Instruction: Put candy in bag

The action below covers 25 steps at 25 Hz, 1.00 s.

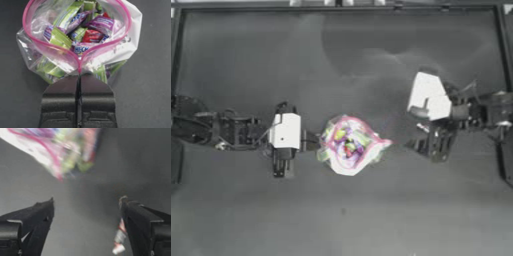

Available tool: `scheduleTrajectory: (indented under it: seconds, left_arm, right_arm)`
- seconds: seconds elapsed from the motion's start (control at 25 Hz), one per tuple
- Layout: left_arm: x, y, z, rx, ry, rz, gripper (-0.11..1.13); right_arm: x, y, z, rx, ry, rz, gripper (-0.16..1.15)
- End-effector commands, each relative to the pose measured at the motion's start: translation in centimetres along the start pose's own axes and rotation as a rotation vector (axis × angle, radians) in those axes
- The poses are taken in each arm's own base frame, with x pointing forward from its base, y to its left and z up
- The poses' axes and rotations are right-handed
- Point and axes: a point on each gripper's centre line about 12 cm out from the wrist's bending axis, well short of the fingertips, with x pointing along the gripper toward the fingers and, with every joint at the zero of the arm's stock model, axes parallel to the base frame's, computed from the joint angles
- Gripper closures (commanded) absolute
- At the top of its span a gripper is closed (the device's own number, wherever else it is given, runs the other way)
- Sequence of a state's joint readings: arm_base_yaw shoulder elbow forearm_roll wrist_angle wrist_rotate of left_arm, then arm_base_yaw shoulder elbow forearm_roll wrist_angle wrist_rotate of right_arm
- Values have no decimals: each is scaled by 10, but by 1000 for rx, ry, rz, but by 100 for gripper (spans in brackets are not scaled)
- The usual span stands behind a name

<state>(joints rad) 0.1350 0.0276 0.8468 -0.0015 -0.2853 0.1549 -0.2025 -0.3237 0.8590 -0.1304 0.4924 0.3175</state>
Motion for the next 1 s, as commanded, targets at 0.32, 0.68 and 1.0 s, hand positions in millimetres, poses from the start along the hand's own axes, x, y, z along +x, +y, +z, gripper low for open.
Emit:
scheduleTrajectory:
  seconds: [0.32, 0.68, 1.0]
  left_arm:
    - [-2, 3, 15, -2, -44, 8, 98]
    - [-1, 3, 15, -5, -42, 8, 98]
    - [-1, 3, 15, -4, -42, 8, 98]
  right_arm:
    - [5, -23, -22, 66, 65, -64, -3]
    - [21, -25, -32, 65, 136, -79, -3]
    - [32, -26, -36, 63, 175, -85, -3]
